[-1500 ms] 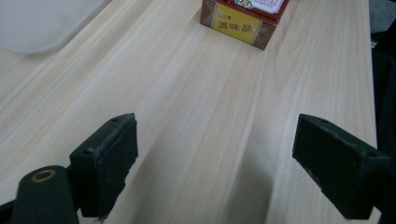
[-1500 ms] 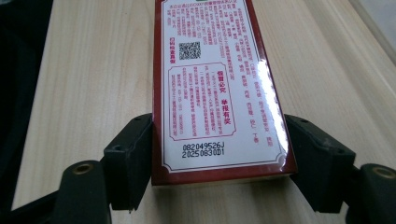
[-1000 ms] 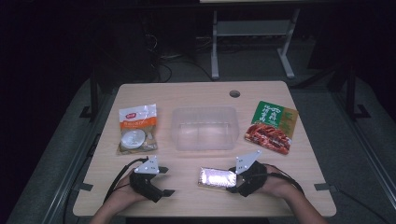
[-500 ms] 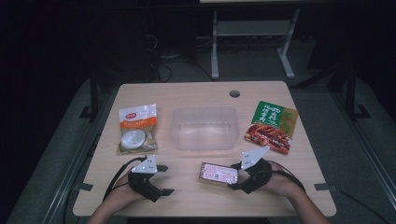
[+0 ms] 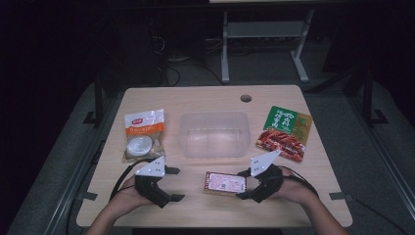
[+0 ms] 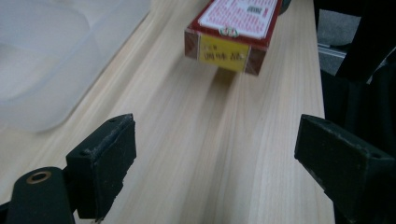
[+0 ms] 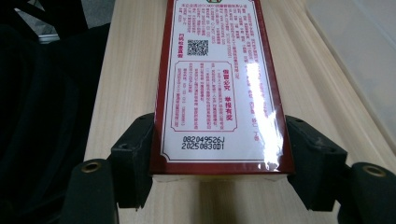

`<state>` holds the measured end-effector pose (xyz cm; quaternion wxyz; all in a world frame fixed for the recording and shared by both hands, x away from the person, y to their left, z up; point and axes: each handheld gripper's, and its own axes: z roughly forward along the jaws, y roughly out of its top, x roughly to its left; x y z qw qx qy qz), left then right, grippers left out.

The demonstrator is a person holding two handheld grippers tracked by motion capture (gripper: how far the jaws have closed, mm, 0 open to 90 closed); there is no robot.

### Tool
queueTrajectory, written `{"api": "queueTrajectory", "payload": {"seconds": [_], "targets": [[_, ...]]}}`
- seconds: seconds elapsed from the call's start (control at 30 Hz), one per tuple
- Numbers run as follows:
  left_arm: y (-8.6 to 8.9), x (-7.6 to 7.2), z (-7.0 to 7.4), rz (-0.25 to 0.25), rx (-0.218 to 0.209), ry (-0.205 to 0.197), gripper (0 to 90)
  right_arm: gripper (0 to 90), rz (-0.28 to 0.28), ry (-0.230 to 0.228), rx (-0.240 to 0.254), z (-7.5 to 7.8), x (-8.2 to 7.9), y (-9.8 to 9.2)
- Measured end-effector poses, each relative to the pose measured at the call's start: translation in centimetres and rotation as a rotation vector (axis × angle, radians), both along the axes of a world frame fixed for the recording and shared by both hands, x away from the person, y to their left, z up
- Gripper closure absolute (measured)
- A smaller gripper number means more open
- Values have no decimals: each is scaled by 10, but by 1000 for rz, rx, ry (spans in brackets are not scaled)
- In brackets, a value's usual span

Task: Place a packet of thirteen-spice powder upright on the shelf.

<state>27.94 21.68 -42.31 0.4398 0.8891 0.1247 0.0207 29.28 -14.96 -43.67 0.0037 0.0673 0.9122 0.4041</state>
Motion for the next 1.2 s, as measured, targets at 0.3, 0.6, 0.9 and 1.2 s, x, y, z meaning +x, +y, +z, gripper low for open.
{"api": "queueTrajectory", "payload": {"seconds": [0.3, 0.6, 0.9, 1.2], "targets": [[-10, 10, 14, -42, -17, -9, 124, 318, 0, -4, 26, 11, 6, 5], [-14, 24, 33, -69, -35, -36, 121, 318, 19, -49, 48, 27, 20, 11], [-21, 35, 51, -111, -52, -49, 119, 318, 45, -55, 67, 43, 30, 19], [-29, 44, 57, -133, -59, -52, 110, 317, 57, -63, 108, 50, 37, 24]]}}
